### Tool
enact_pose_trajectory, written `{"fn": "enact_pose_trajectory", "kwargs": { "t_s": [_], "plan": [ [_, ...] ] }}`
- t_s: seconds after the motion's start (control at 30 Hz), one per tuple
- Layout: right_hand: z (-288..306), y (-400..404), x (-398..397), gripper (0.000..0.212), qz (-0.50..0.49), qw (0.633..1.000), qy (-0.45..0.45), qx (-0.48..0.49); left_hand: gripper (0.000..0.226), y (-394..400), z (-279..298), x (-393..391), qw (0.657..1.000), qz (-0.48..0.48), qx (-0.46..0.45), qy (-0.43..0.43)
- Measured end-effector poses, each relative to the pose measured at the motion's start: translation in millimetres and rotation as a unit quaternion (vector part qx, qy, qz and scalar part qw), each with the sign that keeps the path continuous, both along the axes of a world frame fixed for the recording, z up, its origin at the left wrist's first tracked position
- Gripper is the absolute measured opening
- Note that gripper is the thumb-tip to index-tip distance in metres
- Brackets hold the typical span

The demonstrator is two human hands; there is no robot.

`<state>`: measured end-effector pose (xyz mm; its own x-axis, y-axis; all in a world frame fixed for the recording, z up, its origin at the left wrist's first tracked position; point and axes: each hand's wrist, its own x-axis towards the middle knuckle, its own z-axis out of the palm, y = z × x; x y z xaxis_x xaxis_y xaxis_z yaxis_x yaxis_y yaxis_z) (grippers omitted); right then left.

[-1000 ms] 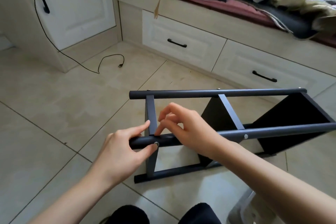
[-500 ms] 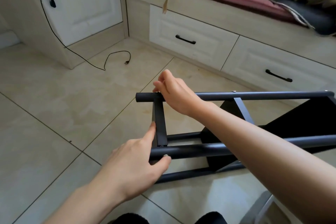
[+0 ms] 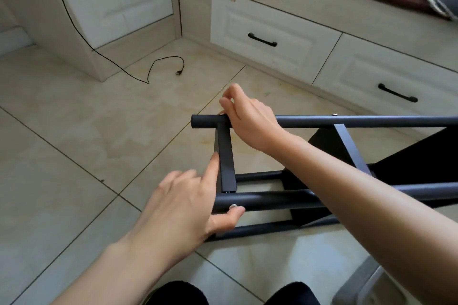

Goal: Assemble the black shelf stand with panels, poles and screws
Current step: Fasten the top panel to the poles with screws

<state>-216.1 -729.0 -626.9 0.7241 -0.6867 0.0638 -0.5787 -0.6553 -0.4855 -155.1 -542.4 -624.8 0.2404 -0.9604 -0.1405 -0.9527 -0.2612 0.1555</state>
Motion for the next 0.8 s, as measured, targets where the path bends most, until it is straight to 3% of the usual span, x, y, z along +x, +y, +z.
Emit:
{"fn": "enact_pose_trajectory", "kwargs": {
  "t_s": [0.03, 0.1, 0.23, 0.3, 0.4, 0.67, 0.8],
  "plan": [
    [-1.3, 0.8, 0.1, 0.025, 0.002, 1.000, 0.009, -0.009, 0.102, -2.6, 4.3, -1.5, 0.998, -0.002, -0.043, -0.036],
    [-1.7, 2.0, -0.1, 0.026, 0.006, 1.000, 0.019, -0.015, 0.093, -6.6, 11.8, -6.1, 0.999, 0.004, -0.028, -0.039],
    [1.6, 0.7, 1.0, 0.026, -0.009, 1.000, 0.017, 0.014, 0.104, -3.7, -5.0, 0.1, 0.986, 0.039, 0.027, 0.158],
    [0.7, 2.1, 1.5, 0.025, -0.022, 1.000, 0.008, 0.013, 0.106, -1.7, -10.1, 1.1, 0.960, 0.066, 0.014, 0.273],
    [-4.5, 6.8, 2.7, 0.023, -0.037, 0.999, -0.010, -0.004, 0.109, 0.1, -26.7, 3.6, 0.930, 0.057, -0.049, 0.361],
    [-7.2, 8.3, -8.5, 0.026, -0.068, 0.997, -0.031, -0.023, 0.110, 4.7, -40.4, 5.2, 0.913, 0.034, -0.157, 0.374],
    [-5.9, 8.7, -10.9, 0.025, -0.072, 0.997, -0.033, -0.012, 0.107, 4.9, -40.6, 6.7, 0.934, 0.002, -0.175, 0.312]
  ]
}}
